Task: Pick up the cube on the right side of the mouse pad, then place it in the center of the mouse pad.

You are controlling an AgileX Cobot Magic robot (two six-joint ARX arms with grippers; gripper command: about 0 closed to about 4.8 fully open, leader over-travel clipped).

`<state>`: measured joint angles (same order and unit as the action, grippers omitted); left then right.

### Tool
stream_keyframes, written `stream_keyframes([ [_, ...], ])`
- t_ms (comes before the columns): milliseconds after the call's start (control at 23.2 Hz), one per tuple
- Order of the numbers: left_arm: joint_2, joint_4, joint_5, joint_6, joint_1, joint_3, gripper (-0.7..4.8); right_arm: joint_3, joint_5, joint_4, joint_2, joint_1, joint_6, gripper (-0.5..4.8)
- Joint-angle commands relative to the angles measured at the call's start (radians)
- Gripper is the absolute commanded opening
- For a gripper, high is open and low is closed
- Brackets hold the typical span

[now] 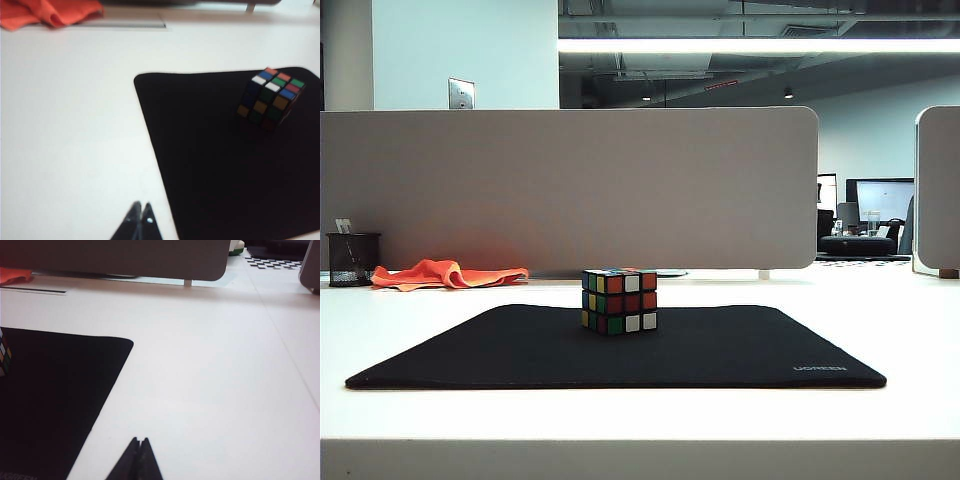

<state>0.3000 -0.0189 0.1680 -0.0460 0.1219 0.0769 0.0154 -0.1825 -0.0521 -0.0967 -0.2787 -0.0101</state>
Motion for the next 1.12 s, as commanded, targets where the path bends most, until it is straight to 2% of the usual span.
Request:
stream_keyframes([
  [43, -0.002, 0.053, 0.0, 0.016, -0.002, -0.001, -0.06, -0.004, 0.001, 0.034, 0.002, -0.001, 0.008, 0.03],
  [259, -0.002, 0.143, -0.007, 0.019, -0.001, -0.019, -0.06, -0.005, 0.005, 0.08, 0.003, -0.001, -0.044, 0.04],
  [560, -0.042, 0.146, -0.019, 0.008, -0.002, -0.047, -0.06, -0.005, 0.004, 0.076, 0.003, -0.001, -0.05, 0.03],
  [690, -0.103, 0.108, -0.019, -0.022, -0.002, -0.07, -0.06, -0.004, 0.005, 0.074, 0.003, -0.001, -0.042, 0.03],
  [862, -0.157, 0.018, -0.034, -0.011, -0.002, -0.07, -0.06, -0.005, 0.005, 0.072, 0.003, -0.001, 0.01, 0.03],
  [1121, -0.203, -0.018, -0.033, -0.018, -0.003, -0.07, -0.06, -0.005, 0.001, -0.011, 0.003, -0.001, 0.01, 0.03],
])
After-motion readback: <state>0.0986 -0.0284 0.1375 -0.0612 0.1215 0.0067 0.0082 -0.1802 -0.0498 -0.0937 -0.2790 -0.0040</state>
